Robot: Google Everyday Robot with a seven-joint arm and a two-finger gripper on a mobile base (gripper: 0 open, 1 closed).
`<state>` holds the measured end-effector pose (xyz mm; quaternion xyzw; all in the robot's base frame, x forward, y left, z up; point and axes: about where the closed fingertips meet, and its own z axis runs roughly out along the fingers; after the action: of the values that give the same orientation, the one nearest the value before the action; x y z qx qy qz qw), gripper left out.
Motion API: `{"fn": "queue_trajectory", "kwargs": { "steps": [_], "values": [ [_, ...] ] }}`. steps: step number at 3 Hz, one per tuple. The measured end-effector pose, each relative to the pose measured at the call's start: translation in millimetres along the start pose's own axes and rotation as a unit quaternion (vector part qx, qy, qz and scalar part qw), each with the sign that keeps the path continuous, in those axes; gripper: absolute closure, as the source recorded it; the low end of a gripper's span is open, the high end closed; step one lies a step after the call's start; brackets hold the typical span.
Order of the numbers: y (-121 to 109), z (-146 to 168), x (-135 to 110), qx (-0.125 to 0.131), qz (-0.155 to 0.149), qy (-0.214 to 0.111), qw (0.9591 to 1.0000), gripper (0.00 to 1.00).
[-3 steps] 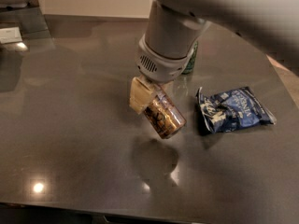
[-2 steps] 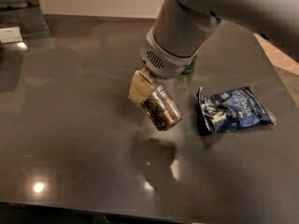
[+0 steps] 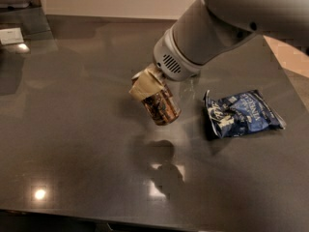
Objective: Place orange can upright
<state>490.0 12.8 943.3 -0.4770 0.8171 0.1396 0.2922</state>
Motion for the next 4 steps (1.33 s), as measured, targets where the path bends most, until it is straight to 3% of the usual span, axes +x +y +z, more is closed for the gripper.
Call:
{"fn": "queue_trajectory", "kwargs": {
  "steps": [1,2,3,4],
  "values": [
    [-4.9,3.5,-4.1,-0.007,-0.032,-0.05,0.9982,1.0],
    [-8.0,7.8,-7.0,-0.016,-0.047,-0.105,0.9933,1.0],
    [-7.2,10.6,-10.2,-0.027,-0.053,-0.167,0.9841,1.0],
    [-5.6,10.2,-10.7,-0.037,-0.053,-0.231,0.9709,1.0]
  ]
}}
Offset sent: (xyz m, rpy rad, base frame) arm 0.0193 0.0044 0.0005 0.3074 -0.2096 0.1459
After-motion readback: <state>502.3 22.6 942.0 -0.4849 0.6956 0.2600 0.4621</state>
